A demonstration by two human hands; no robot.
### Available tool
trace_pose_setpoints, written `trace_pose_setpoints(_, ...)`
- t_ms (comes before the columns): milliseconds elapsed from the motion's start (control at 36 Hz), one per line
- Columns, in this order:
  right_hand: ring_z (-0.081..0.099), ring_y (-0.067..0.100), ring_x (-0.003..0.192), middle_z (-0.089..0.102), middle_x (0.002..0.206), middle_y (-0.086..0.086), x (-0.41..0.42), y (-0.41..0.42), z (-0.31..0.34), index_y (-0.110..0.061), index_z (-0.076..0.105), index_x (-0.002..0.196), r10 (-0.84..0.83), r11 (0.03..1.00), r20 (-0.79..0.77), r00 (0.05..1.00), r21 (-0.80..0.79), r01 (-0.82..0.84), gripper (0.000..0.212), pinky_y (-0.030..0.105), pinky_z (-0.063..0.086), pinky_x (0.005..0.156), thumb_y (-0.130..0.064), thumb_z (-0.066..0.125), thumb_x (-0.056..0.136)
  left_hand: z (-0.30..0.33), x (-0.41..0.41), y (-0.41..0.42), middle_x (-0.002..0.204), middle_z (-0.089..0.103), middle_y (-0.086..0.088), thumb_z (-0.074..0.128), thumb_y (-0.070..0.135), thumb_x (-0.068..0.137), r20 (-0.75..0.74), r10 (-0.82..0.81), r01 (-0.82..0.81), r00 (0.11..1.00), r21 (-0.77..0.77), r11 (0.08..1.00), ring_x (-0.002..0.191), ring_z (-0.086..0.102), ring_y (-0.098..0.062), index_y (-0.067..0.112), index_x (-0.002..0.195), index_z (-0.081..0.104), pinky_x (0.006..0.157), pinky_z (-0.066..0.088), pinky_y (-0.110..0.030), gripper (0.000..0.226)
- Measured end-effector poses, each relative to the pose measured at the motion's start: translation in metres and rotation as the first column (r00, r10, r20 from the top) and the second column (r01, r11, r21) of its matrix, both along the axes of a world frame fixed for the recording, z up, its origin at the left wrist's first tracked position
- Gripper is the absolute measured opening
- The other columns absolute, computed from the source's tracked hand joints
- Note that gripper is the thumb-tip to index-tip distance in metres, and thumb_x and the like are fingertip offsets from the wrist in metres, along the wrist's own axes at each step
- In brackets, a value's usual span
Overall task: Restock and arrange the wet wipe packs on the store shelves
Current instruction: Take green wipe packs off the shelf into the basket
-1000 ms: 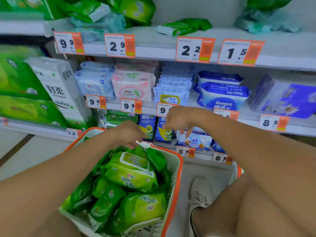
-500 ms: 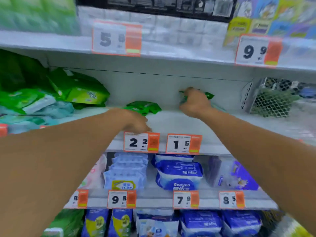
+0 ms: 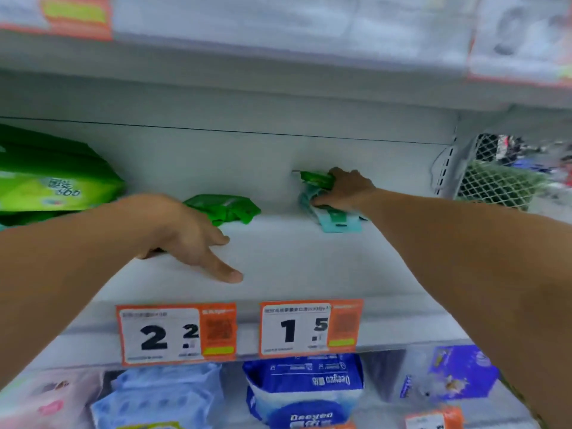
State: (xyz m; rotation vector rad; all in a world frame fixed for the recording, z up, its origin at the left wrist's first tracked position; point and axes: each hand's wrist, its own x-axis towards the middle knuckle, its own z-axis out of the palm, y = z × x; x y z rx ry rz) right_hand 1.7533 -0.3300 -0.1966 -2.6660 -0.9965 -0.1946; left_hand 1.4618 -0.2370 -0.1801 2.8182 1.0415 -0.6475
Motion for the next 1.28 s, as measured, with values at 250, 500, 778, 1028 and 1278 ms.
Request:
trace_pose_setpoints(250, 0.056, 0.023, 0.094, 0.056, 0.104, -0.003, -0.084, 0.036, 0.021, -0.031, 0.053, 0.106, 0.412, 0.904, 0.083, 0.907, -0.162, -0.396, 0.042, 0.035, 0.048, 0.075, -0.057, 0.069, 0.077, 0.004, -0.006, -0.011, 0.164, 0.011, 0.009, 0.051, 0.081, 0.075, 0.014, 0.001, -0.002, 1.0, 0.056, 0.998, 0.147, 0.024, -0.023, 0.04, 0.156, 0.016, 0.096, 0.038, -0.037, 0.097)
trace_pose_setpoints(500, 0.058, 0.024, 0.103, 0.063, 0.116, 0.006, -0.148, 0.018, 0.043, -0.015, 0.06, 0.12, 0.663, 0.748, 0.1, 0.742, -0.057, -0.661, 0.036, 0.027, 0.038, 0.076, -0.037, 0.066, 0.093, -0.009, -0.045, 0.008, 0.121, 0.063, -0.001, 0.072, 0.09, 0.04, 0.602, 0.171, -0.169, 0.78, -0.06, 0.984, 0.102, 0.064, -0.022, 0.033, 0.125, 0.054, 0.083, 0.057, -0.033, 0.104)
trace_pose_setpoints(778, 0.06, 0.018, 0.084, 0.067, 0.095, 0.001, -0.215, -0.022, 0.032, -0.012, 0.06, 0.116, 0.796, 0.544, 0.262, 0.546, 0.087, -0.834, 0.031, 0.032, 0.046, 0.075, -0.025, 0.071, 0.09, -0.003, -0.103, -0.012, 0.082, 0.072, -0.011, 0.087, 0.017, 0.072, 0.946, 0.171, 0.14, 0.275, -0.215, 0.966, 0.07, 0.068, -0.021, 0.023, 0.087, 0.073, 0.067, 0.061, -0.042, 0.021)
trace_pose_setpoints(1028, 0.057, 0.016, 0.12, 0.058, 0.133, -0.006, -0.202, -0.044, 0.025, -0.027, 0.046, 0.136, 0.551, 0.74, -0.34, 0.762, -0.222, -0.635, 0.075, 0.034, 0.045, 0.107, -0.035, 0.086, 0.074, 0.007, -0.151, -0.027, 0.075, 0.072, -0.019, 0.083, 0.024, 0.078, 0.956, 0.136, 0.06, 0.26, -0.156, 0.986, 0.064, 0.073, -0.025, -0.001, 0.08, 0.067, 0.052, 0.059, -0.027, 0.03)
trace_pose_setpoints(1278, 0.062, 0.031, 0.096, 0.066, 0.107, 0.009, -0.233, -0.057, 0.034, -0.015, 0.056, 0.107, 0.605, 0.792, 0.241, 0.759, -0.282, -0.542, 0.033, 0.032, 0.045, 0.074, -0.04, 0.067, 0.088, 0.017, -0.211, -0.046, 0.093, 0.075, -0.011, 0.082, 0.018, 0.078, 0.857, 0.507, 0.103, 0.092, -0.515, 0.851, 0.067, 0.07, -0.013, 0.009, 0.102, 0.068, 0.057, 0.058, -0.023, 0.03)
